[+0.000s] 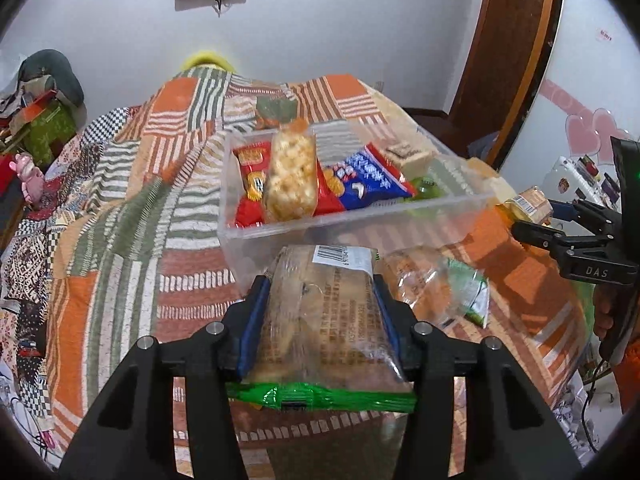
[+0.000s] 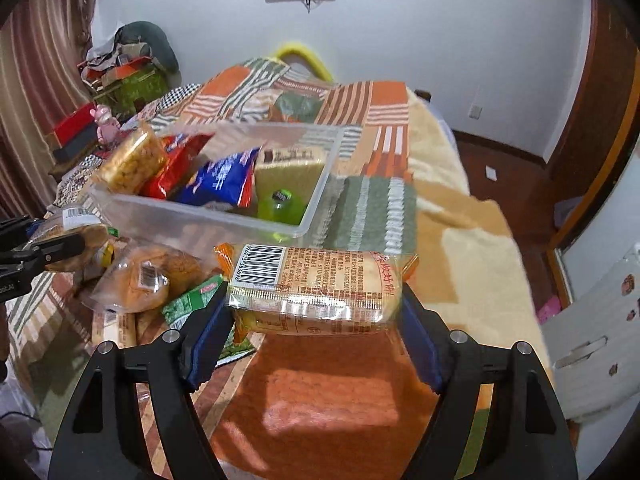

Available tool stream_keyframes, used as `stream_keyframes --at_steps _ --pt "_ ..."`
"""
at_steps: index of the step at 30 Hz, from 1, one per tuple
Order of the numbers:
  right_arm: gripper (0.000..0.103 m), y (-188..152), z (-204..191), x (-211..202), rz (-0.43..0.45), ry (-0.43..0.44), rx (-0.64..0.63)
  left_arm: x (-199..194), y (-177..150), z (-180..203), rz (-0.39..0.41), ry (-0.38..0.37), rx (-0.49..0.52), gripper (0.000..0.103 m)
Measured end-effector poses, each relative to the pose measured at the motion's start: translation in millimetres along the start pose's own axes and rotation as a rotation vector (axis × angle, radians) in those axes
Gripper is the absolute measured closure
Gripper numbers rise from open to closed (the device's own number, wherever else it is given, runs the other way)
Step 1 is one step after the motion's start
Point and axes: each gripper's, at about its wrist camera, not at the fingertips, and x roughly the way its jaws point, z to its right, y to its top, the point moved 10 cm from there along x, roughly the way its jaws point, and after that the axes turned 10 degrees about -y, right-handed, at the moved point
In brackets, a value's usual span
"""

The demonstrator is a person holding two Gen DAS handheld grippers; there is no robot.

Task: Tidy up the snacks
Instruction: 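Carry the bread bag with the left tool while the right tool carries the biscuit pack over the box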

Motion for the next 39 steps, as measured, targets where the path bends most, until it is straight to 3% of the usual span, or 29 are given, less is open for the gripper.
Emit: stream_keyframes --at_steps 15,24,39 --pt "0.028 51.4 -17.8 -4.7 0.095 0.045 0.013 -11.2 63.2 25.9 0.122 -0.022 0.038 0.054" --pt "0.027 60.7 -40.5 25.7 0.068 0.074 0.005 30.7 90.7 33.3 0.104 -0.043 0.039 0.054" --pt "0.025 64.6 -61.4 55.2 0.034 0.068 -0.050 77.9 106.4 20.9 0.065 -0.030 0.025 0.054"
